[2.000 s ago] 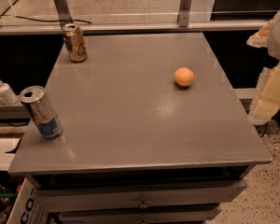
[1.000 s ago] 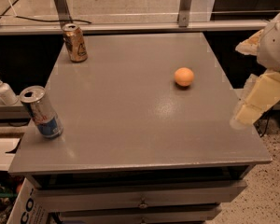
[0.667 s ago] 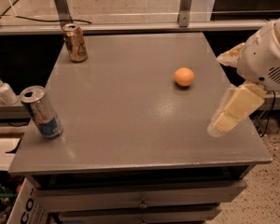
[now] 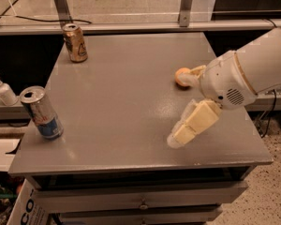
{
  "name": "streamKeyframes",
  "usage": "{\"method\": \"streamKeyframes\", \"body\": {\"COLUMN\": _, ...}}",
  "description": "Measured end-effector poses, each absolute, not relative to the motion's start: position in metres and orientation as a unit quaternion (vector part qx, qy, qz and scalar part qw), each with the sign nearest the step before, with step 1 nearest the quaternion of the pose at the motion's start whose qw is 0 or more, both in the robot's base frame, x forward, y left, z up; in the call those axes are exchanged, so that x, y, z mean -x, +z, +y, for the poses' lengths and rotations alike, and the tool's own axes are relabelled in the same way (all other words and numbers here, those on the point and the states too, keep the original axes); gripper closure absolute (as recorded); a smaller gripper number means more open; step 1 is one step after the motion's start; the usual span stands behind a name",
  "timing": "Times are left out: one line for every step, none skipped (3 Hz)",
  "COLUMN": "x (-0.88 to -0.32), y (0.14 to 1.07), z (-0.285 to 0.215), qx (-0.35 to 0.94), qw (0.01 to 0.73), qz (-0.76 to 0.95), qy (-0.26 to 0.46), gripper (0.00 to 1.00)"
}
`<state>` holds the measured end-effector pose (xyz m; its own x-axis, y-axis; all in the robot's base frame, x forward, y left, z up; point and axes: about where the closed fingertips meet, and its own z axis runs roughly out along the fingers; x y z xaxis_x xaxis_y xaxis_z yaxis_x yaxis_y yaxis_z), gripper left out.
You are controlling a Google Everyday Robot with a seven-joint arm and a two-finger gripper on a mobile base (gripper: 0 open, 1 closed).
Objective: Pick redbull can
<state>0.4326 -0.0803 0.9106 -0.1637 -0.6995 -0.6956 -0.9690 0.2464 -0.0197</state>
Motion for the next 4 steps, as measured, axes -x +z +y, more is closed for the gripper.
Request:
{"method": "streamKeyframes", "body": {"x": -0.430, "y": 0.899, "z": -0.043, "qx": 0.565, "qw": 0.330, "qz": 0.694, "qy": 0.299, "gripper": 0.00}}
{"method": "streamKeyframes", "body": {"x": -0.425, "y": 0.902, "z": -0.004, "qx": 0.548, "qw": 0.361, "qz": 0.650, "qy": 0.384, "gripper": 0.00}}
{"method": "streamKeyframes", "body": {"x": -0.425, "y": 0.902, "z": -0.004, "qx": 0.548, "qw": 0.361, "qz": 0.650, "qy": 0.383, "gripper": 0.00}}
{"method": "streamKeyframes", "body": {"x": -0.423, "y": 0.903, "z": -0.004, "qx": 0.546, "qw": 0.367, "qz": 0.651, "qy": 0.379, "gripper": 0.00}}
